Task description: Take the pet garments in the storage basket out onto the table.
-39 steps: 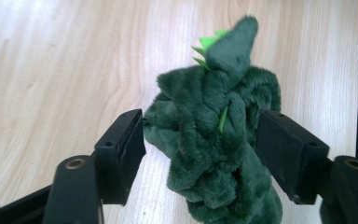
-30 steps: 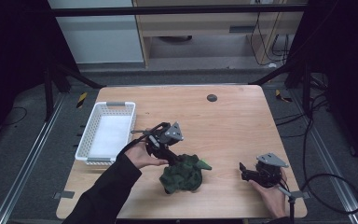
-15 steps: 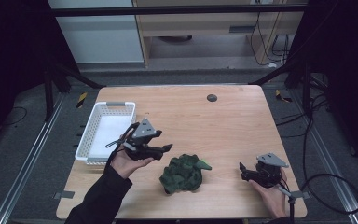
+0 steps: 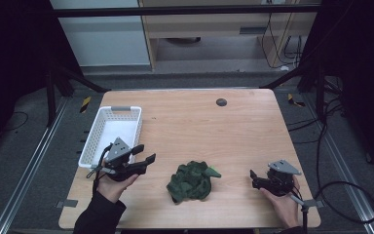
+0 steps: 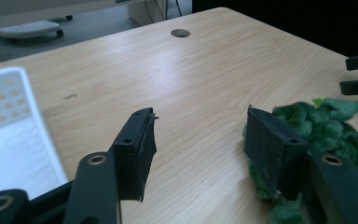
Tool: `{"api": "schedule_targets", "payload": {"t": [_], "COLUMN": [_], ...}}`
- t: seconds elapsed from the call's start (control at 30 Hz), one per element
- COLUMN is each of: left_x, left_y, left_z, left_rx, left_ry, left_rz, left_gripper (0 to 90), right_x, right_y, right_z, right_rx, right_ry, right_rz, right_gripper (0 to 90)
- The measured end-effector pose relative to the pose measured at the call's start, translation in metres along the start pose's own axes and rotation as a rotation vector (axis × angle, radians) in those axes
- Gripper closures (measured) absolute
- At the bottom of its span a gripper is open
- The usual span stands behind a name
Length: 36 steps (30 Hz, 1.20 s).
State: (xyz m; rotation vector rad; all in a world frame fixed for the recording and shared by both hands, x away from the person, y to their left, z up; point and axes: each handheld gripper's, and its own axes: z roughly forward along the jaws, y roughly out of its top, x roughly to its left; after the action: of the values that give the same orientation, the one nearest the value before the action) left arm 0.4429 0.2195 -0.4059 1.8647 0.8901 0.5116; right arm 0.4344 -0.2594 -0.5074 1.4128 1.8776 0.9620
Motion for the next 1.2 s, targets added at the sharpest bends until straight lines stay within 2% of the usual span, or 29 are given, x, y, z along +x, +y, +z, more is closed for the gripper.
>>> {"api": "schedule_targets", "payload": {"t": [0.27,0.53,0.77,1.1,1.2], "left_x": [0.012,0.02,0.02,0.026,0.026], "left_y": [-0.035,-0.063,-0.076,-0.089,-0.092], "left_z": [-0.015,-0.022,-0.028,-0.041,-0.042], "left_rx": [0.032,0.107,0.142,0.16,0.181], "left_ry": [0.051,0.081,0.073,0.079,0.085], "left_rz": [-0.071,-0.117,-0.119,-0.167,-0.156], "left_gripper": [48.2,47.6,44.1,44.4,44.4], "right_x": [0.0,0.0,-0.001,-0.001,-0.001], "right_y": [0.0,0.0,0.0,-0.001,-0.001], "right_z": [0.0,-0.001,-0.002,-0.004,-0.004], "right_rx": [0.0,-0.003,-0.009,-0.011,-0.012], "right_ry": [-0.001,0.002,0.001,0.003,0.0], "right_rz": [-0.003,0.0,0.0,0.003,-0.002], "right_gripper": [8.8,8.5,8.2,8.0,7.9]}}
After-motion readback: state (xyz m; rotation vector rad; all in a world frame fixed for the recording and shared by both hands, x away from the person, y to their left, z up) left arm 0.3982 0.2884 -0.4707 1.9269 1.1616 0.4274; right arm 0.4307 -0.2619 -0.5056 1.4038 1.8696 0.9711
